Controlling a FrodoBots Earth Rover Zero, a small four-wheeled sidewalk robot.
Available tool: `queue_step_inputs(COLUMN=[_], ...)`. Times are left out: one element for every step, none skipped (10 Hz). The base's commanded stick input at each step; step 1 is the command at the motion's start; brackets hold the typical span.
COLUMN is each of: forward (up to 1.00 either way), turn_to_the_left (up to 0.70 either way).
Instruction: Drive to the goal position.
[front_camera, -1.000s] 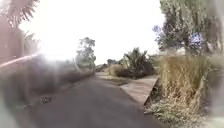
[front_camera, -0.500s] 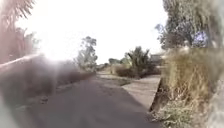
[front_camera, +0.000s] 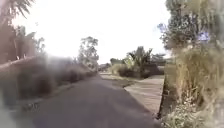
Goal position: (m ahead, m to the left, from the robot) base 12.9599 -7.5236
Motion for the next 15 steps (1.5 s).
queue_step_inputs(forward=[0.5, 0.5, 0.5, 0.5, 0.5, 0.5, 0.5, 0.5, 0.5, 0.5, 0.5, 0.5, 0.5, 0.5, 0.5], turn_to_the_left=[0.51, 0.51, 0.51, 0.51, 0.51, 0.51, 0.51, 0.51, 0.51, 0.51, 0.22, 0.01, 0.01, -0.28, -0.49])
